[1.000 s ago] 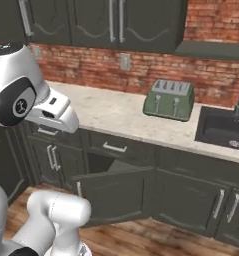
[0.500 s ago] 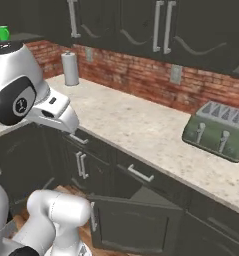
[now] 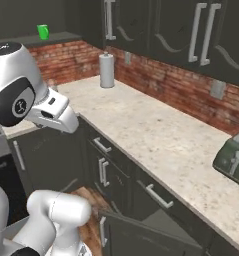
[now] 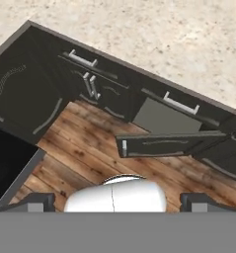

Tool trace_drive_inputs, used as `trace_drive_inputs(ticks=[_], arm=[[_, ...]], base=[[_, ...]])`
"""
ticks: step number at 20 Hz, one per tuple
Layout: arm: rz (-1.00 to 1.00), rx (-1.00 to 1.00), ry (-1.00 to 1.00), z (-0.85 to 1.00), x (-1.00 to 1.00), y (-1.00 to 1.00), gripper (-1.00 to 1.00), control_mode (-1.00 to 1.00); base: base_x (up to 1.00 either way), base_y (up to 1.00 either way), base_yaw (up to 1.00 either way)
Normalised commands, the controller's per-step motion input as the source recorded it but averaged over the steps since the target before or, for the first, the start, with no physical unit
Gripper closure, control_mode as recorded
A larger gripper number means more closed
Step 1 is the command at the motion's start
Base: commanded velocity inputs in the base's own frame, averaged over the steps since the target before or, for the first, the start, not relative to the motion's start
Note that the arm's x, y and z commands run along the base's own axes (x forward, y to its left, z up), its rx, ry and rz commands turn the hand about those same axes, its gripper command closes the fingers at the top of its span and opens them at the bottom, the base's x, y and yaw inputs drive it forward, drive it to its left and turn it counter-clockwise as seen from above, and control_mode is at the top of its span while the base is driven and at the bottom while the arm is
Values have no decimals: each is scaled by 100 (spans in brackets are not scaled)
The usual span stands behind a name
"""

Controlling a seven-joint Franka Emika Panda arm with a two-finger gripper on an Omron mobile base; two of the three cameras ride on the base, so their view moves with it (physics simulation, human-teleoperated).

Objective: There is a tray on the dining counter. Grab the cup, mug, and pitcher and place them on the tray. The pitcher may be placed next to the tray if it cannot fit the tray.

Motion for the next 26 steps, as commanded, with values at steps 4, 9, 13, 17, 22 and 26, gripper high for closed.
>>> trace_drive_inputs(ticks=[4, 9, 13, 17, 22, 26], arm=[[0, 0, 0, 0, 0, 0, -100, 100], [0, 0, 0, 0, 0, 0, -100, 100], [0, 0, 0, 0, 0, 0, -100, 100], [0, 0, 0, 0, 0, 0, -100, 100], [0, 0, 0, 0, 0, 0, -100, 100], [0, 0, 0, 0, 0, 0, -100, 100]], base=[[78, -23, 31], [82, -39, 28], [80, -34, 29], [69, -17, 25], [45, 13, 18], [19, 26, 20]])
